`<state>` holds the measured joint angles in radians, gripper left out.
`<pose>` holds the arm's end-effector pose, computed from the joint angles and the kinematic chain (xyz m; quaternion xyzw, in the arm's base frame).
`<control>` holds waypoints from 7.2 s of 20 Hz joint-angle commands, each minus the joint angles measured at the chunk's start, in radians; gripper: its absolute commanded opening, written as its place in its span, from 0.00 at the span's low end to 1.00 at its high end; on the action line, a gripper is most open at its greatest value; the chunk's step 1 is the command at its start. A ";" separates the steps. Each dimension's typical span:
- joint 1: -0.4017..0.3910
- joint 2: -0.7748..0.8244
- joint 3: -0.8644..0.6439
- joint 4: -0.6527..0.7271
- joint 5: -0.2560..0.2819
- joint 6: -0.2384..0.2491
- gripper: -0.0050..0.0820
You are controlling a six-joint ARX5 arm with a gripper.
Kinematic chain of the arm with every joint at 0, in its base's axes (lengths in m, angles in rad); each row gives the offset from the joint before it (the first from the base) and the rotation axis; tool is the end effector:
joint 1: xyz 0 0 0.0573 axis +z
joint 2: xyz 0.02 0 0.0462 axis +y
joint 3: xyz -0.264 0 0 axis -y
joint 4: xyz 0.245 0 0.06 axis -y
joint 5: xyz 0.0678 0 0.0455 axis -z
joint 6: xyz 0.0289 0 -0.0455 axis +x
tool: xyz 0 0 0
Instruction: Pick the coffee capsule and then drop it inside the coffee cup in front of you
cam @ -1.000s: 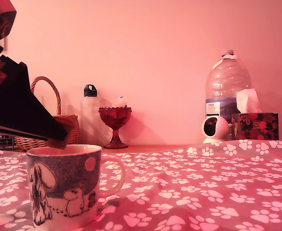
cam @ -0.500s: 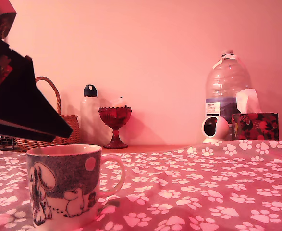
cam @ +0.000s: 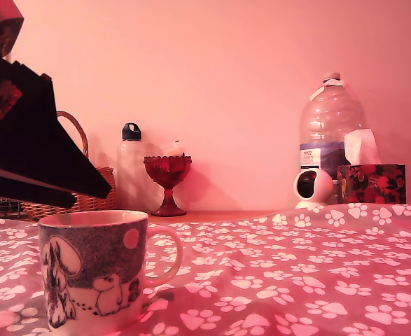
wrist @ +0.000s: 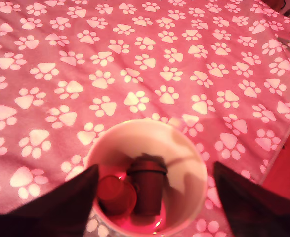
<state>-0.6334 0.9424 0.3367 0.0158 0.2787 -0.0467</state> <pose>0.1402 -0.1128 0.1737 0.0312 0.2959 -0.4146 0.8600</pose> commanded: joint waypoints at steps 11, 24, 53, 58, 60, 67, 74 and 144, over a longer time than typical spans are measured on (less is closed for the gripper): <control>0.007 -0.210 -0.022 -0.041 -0.148 -0.046 0.07; 0.237 -0.211 -0.023 -0.093 -0.224 -0.122 0.06; 0.254 -0.212 0.082 -0.127 -0.317 -0.365 0.06; 0.292 -0.234 0.117 -0.181 -0.372 -0.291 0.06; 0.326 -0.238 0.116 -0.184 -0.353 -0.262 0.06; 0.510 -0.238 0.111 -0.178 -0.236 -0.239 0.06; 0.641 -0.238 0.103 -0.203 -0.140 -0.203 0.06; 0.854 0.138 -0.007 0.114 0.250 0.383 0.76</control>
<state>0.2176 1.0695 0.3573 0.1112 0.5163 0.3420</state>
